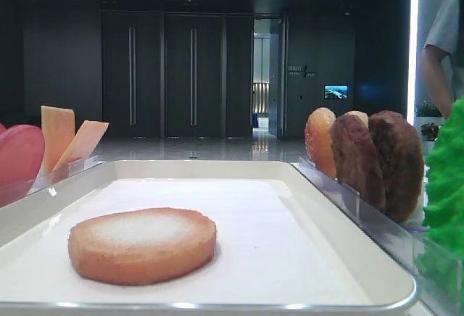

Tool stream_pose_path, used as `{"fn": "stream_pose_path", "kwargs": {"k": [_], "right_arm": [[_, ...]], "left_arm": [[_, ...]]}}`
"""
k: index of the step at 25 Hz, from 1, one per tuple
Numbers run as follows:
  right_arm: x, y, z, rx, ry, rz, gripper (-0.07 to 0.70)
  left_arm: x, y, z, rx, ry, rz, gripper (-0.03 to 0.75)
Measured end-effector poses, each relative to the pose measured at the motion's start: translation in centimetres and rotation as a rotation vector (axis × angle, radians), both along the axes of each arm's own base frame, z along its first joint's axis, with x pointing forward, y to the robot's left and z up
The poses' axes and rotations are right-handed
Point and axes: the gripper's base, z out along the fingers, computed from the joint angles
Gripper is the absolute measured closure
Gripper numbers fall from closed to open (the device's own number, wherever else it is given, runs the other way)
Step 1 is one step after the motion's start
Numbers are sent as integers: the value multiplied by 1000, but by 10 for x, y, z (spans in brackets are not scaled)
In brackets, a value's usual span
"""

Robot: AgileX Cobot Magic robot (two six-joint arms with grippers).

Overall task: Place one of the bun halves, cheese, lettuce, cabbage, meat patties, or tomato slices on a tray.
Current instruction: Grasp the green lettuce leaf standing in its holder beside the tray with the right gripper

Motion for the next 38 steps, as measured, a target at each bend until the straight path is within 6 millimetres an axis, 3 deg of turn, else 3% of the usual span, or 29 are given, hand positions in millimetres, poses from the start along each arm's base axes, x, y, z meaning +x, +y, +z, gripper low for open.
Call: {"fn": "stream_pose_path", "kwargs": {"k": [22, 38], "right_arm": [[4, 1, -8, -35, 27, 10, 218], [5, 0, -8, -48, 15, 22, 601]], "left_arm": [[0, 0, 0, 0, 0, 0, 557], [0, 0, 0, 0, 0, 0, 557]]}}
